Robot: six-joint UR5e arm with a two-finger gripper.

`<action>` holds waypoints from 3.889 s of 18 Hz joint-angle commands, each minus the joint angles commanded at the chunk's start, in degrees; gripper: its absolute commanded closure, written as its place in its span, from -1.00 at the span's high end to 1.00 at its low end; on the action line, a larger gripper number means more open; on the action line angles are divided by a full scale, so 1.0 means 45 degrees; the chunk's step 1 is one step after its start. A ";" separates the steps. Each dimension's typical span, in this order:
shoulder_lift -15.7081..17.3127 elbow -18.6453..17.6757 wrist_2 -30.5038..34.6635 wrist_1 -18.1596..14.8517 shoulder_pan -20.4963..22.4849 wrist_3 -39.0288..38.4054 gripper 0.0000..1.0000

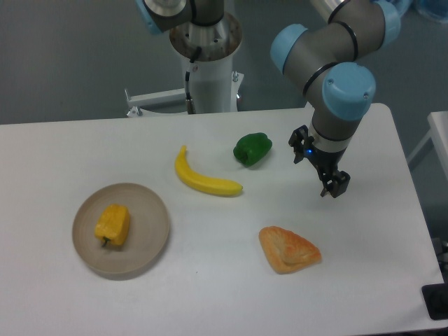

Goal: Pick up the yellow pepper from the plate

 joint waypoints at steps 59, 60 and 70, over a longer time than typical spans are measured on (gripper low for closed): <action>-0.1233 -0.1699 -0.0859 0.3282 -0.7794 -1.7734 -1.00; -0.0824 -0.1719 -0.0840 0.3263 -0.7522 -1.7696 -1.00; 0.0878 -0.1465 -0.0762 0.3223 -0.5138 -1.6372 -1.00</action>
